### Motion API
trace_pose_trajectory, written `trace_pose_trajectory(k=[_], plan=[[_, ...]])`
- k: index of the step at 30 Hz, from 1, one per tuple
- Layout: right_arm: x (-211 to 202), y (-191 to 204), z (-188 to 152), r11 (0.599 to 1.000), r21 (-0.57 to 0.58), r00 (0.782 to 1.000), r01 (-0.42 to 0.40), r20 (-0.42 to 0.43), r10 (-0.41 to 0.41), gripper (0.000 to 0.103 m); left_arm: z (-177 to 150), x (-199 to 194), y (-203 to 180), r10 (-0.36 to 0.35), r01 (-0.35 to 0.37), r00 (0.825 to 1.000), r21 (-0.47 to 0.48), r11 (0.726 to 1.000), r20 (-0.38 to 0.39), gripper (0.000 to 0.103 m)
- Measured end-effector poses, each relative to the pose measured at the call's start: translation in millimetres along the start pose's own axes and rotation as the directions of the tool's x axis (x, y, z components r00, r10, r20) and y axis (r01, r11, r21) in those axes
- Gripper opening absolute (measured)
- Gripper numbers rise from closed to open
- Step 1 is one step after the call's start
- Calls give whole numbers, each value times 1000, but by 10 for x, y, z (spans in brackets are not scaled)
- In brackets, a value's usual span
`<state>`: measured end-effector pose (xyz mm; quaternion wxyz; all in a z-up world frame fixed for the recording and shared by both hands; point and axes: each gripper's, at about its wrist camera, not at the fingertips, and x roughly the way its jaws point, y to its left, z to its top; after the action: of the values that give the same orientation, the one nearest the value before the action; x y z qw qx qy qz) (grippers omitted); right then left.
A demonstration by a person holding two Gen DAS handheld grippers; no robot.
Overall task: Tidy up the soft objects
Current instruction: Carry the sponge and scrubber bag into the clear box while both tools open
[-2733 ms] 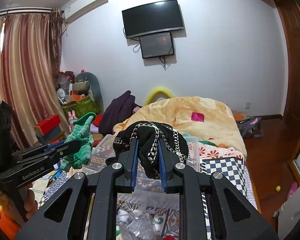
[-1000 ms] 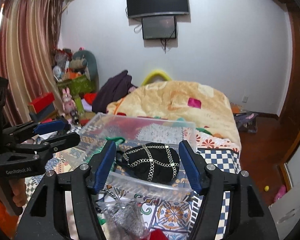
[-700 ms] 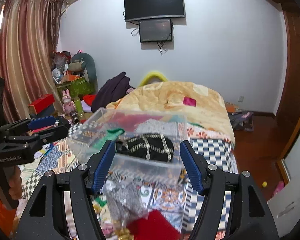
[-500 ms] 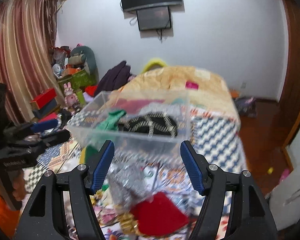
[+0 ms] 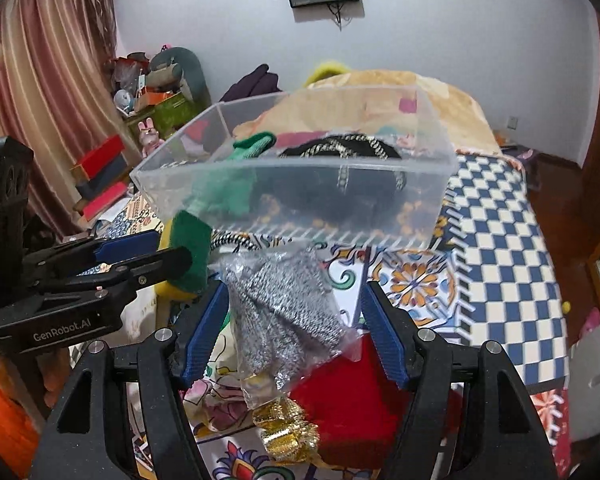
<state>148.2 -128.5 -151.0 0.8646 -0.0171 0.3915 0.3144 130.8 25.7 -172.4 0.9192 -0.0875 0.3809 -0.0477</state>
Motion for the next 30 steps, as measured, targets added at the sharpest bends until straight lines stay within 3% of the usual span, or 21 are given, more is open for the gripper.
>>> trace_pose_trajectory(k=[2, 8, 12, 22, 30], plan=[[45, 13, -30, 1000, 0, 1000, -8, -14, 8, 63, -21, 0, -27, 6, -6, 1000, 7, 1000, 7, 41], [26, 27, -63, 1000, -15, 1000, -5, -12, 5, 39, -25, -60, -16, -7, 7, 1000, -1, 1000, 19, 35], [-51, 28, -31, 1000, -25, 1000, 12, 11, -12, 30, 13, -159, -19, -13, 13, 999, 0, 1000, 45, 33], [-348, 138, 88, 996, -77, 995, 42, 96, -35, 27, 142, -509, -65, -22, 22, 990, 6, 1000, 141, 32], [-638, 225, 311, 990, -118, 976, 79, 209, -53, 27, 318, -738, -81, -10, 7, 975, 15, 1000, 222, 32]])
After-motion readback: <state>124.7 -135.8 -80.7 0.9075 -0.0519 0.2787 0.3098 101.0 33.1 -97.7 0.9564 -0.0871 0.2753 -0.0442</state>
